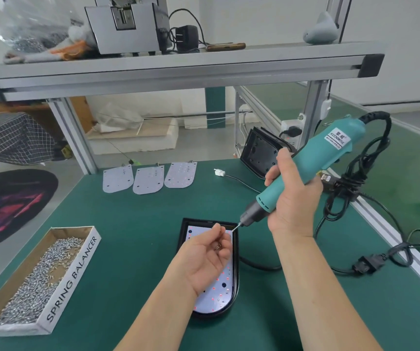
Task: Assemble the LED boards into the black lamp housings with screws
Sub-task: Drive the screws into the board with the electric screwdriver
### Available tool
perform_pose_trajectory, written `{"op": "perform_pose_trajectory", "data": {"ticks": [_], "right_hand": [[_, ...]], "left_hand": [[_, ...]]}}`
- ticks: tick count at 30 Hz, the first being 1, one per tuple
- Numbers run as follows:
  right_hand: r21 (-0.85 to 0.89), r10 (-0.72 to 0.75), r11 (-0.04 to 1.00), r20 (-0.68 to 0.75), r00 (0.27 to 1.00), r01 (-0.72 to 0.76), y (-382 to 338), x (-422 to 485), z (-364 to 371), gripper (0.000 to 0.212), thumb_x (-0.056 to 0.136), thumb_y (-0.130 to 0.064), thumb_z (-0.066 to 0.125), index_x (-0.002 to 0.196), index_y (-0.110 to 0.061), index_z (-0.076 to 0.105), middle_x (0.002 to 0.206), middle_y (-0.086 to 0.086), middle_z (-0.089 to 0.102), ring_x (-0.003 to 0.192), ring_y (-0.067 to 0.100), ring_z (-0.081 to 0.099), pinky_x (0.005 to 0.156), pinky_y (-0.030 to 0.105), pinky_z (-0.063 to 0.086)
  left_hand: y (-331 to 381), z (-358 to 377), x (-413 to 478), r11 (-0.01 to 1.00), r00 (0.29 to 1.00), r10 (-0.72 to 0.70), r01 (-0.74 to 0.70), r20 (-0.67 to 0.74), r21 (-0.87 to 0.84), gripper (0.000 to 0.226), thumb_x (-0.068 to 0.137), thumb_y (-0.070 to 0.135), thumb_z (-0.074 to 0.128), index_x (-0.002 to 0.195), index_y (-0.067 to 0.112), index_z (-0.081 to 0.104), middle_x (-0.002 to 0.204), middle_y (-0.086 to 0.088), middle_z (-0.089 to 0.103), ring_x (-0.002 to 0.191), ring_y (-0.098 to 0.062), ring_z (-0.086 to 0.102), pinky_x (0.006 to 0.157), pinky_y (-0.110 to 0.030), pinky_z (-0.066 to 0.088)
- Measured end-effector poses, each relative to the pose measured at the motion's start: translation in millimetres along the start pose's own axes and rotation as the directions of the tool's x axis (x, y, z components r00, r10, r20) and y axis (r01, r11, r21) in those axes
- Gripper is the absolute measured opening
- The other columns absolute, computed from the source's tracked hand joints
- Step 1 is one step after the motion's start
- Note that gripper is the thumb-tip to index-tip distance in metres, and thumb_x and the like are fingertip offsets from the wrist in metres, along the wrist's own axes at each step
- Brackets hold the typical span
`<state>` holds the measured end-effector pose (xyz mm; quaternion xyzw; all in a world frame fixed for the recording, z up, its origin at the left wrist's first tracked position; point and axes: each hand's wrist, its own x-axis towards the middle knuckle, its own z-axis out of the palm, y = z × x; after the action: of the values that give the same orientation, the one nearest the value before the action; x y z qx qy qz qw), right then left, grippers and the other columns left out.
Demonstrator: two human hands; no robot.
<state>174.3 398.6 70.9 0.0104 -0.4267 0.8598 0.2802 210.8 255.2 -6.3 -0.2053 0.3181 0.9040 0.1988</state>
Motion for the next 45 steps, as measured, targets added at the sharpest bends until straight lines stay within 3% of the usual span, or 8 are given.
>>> {"op": "perform_pose_trajectory", "data": {"ticks": [8,13,17,21,24,28,45], "right_hand": [[-0.039,-0.091,0.995,-0.006,0.996,0.091,1,-3,7,0.021,0.086,-0.023,0.073,0.08,-0.012,0.056,0.055,-0.001,0.055,0.052,0.015,0.052,0.055,0.023,0.046],[-0.046,-0.077,0.996,-0.028,0.997,0.076,1,-4,11,0.019,0.085,-0.023,0.073,0.079,-0.017,0.056,0.056,0.0,0.055,0.051,0.016,0.051,0.053,0.023,0.044],[-0.056,-0.05,0.997,-0.055,0.997,0.047,2,-3,9,0.02,0.084,-0.026,0.074,0.079,-0.019,0.056,0.056,0.001,0.055,0.051,0.016,0.051,0.053,0.023,0.044],[-0.057,-0.024,0.998,-0.078,0.997,0.019,6,-2,7,0.02,0.083,-0.026,0.074,0.079,-0.018,0.056,0.055,0.0,0.055,0.05,0.015,0.051,0.052,0.023,0.043],[-0.046,-0.009,0.999,-0.093,0.996,0.005,7,-2,6,0.021,0.082,-0.027,0.074,0.079,-0.017,0.055,0.054,-0.001,0.055,0.049,0.015,0.051,0.051,0.023,0.043],[-0.049,-0.003,0.999,-0.09,0.996,-0.002,8,-1,4,0.022,0.084,-0.027,0.074,0.078,-0.018,0.055,0.054,-0.001,0.054,0.049,0.014,0.05,0.05,0.022,0.042],[-0.063,0.009,0.998,-0.092,0.996,-0.015,13,-6,5,0.021,0.083,-0.027,0.074,0.076,-0.02,0.056,0.055,-0.001,0.055,0.05,0.014,0.05,0.051,0.021,0.044]], "left_hand": [[1,2,0,0.996,0.995,0.088,-0.089,0.041,0.028,0.018,0.072,-0.005,0.067,0.085,-0.01,0.077,0.077,-0.016,0.067,0.06,-0.016,0.067,0.052,-0.017,0.056],[-5,3,-2,0.989,0.998,0.043,-0.048,0.039,0.138,0.02,0.086,0.0,0.063,0.098,-0.003,0.078,0.07,-0.006,0.06,0.054,-0.009,0.055,0.046,-0.015,0.046],[-5,6,-2,0.993,0.996,0.086,-0.084,-0.011,0.086,0.017,0.071,0.003,0.072,0.086,-0.001,0.066,0.068,-0.009,0.059,0.049,-0.012,0.052,0.041,-0.016,0.042],[-4,7,-1,0.994,0.995,0.093,-0.091,-0.033,0.067,0.005,0.08,0.002,0.07,0.077,-0.002,0.072,0.069,-0.01,0.062,0.049,-0.011,0.055,0.041,-0.015,0.045],[-3,5,0,0.994,0.995,0.093,-0.091,-0.026,0.056,0.017,0.084,0.002,0.067,0.07,-0.003,0.077,0.07,-0.011,0.063,0.051,-0.011,0.057,0.043,-0.015,0.047],[-4,4,-1,0.993,0.996,0.093,-0.093,0.013,0.069,0.012,0.073,0.004,0.069,0.074,-0.004,0.078,0.071,-0.012,0.064,0.053,-0.011,0.058,0.045,-0.015,0.048],[-2,2,-5,0.994,0.994,0.103,-0.104,0.034,0.043,0.011,0.071,0.0,0.067,0.075,-0.004,0.077,0.072,-0.013,0.063,0.055,-0.013,0.06,0.046,-0.017,0.049]]}}
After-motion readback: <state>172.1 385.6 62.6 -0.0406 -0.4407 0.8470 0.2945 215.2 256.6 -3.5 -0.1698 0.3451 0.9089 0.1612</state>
